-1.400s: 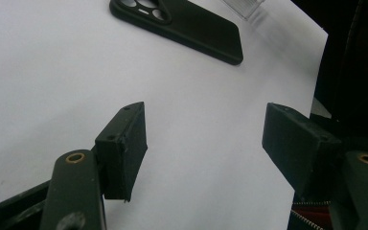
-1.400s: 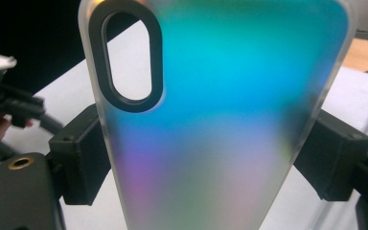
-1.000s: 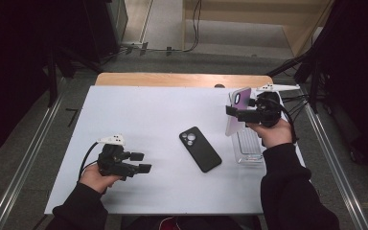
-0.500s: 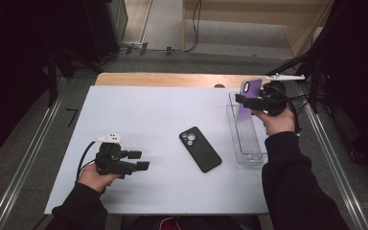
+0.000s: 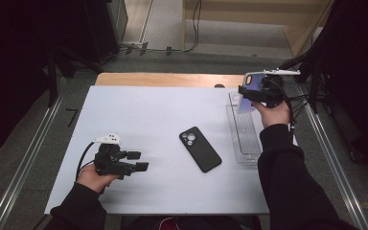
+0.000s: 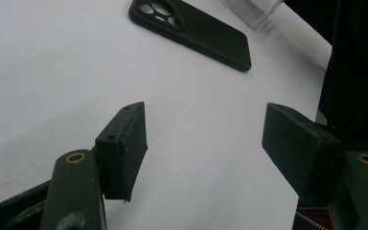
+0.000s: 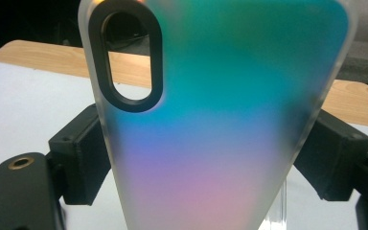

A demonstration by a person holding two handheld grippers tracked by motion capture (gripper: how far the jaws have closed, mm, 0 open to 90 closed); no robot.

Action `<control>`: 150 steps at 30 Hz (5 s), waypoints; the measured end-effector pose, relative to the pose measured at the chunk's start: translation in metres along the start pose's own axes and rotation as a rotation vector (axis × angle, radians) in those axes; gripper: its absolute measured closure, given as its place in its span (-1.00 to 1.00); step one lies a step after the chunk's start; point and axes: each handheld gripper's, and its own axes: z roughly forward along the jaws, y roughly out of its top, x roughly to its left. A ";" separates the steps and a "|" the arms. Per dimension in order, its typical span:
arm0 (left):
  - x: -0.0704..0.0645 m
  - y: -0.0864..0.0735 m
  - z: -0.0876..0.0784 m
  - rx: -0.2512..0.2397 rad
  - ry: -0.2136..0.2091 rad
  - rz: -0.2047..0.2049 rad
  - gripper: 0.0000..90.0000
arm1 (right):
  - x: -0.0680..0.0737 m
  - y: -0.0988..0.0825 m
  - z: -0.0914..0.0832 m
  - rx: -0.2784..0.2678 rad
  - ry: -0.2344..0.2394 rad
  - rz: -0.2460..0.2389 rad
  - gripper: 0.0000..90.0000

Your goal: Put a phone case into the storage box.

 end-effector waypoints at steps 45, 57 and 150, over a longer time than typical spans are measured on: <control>0.000 -0.007 -0.001 0.004 -0.004 -0.007 -0.27 | -0.016 -0.016 0.099 0.047 -0.182 0.055 -0.69; 0.000 -0.006 -0.002 0.001 -0.004 -0.006 -0.27 | -0.015 -0.016 0.100 0.052 -0.154 0.055 -0.76; 0.006 0.000 0.002 0.006 0.001 -0.032 -0.27 | 0.068 -0.084 -0.045 0.142 0.435 -0.152 -0.91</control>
